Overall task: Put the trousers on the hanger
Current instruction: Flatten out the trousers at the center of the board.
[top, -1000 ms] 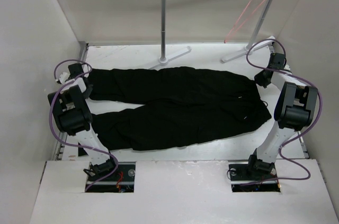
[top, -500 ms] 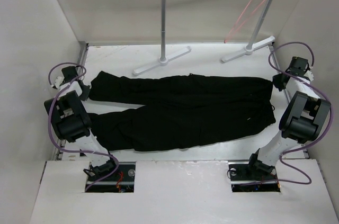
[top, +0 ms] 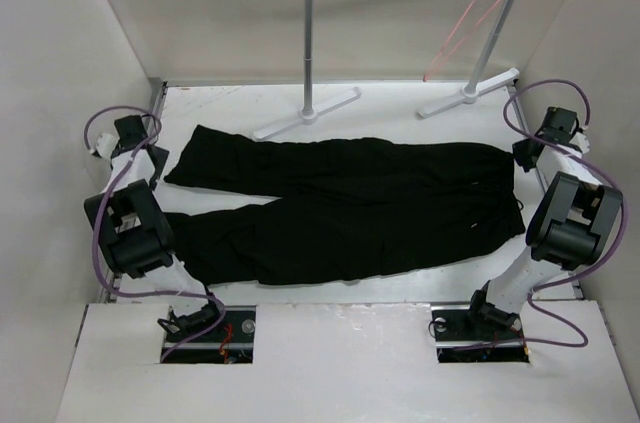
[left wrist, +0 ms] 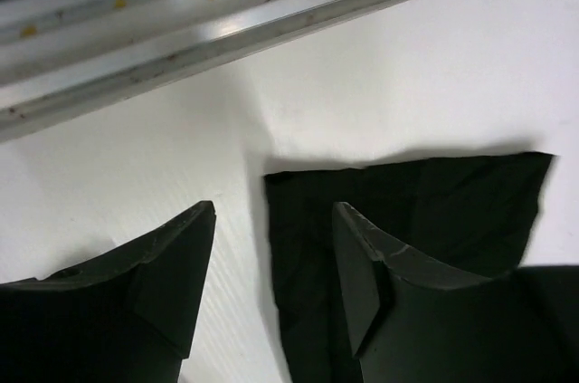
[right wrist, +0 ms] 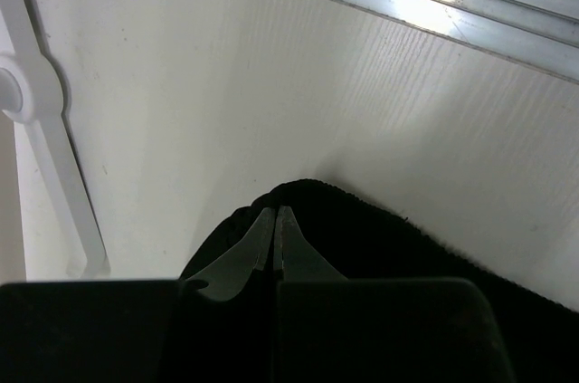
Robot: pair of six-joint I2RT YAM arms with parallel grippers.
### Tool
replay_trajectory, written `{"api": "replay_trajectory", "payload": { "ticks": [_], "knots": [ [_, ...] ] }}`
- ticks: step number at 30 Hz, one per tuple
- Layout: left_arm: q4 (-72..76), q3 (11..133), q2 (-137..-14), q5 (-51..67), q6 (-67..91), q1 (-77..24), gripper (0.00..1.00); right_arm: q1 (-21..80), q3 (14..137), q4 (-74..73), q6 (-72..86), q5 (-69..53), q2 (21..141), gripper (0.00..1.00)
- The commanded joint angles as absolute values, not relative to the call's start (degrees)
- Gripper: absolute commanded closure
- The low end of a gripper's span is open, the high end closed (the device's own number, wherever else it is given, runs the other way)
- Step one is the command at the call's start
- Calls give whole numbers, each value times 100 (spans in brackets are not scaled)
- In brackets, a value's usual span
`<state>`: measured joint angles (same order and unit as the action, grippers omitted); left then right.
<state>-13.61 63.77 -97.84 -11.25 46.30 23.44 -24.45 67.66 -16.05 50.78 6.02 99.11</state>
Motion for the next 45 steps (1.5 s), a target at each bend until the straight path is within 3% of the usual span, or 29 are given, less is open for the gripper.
{"api": "replay_trajectory", "payload": {
  "ticks": [1,10,14,19,22,23,27,30,35,45],
  "knots": [
    [-1274,7248,-9596,-1608,4063,1861,48,-2334,6768,-1327,5071,756,9984,97],
    [-2284,10596,-12363,-1556,2427,910,44,-2114,6715,-1310,5054,704,9826,96],
    [-2382,11301,-13059,-1547,2215,857,43,-1982,6741,-1310,5045,651,9826,95],
    [-2355,11487,-13412,-1476,2206,831,45,-1947,6715,-1310,5001,580,9835,95],
    [-2338,11522,-13561,-1503,2224,822,53,-1947,6671,-1310,4983,580,9826,95],
    [-2338,11522,-13588,-1520,2224,822,56,-1956,6653,-1310,4966,597,9817,95],
    [-2338,11383,-13588,-1923,2250,822,84,-1982,6627,-1310,4939,624,9826,95],
    [-2303,11233,-13430,-2197,2294,944,94,-1982,6697,-1310,4913,633,9940,95],
    [-2294,11206,-13184,-2812,2329,1191,96,-2096,6811,-1318,4808,685,10055,95],
    [-1917,11347,-13289,-2786,2338,1323,93,-2351,7101,-1362,4579,791,10248,96]
  ]
}}
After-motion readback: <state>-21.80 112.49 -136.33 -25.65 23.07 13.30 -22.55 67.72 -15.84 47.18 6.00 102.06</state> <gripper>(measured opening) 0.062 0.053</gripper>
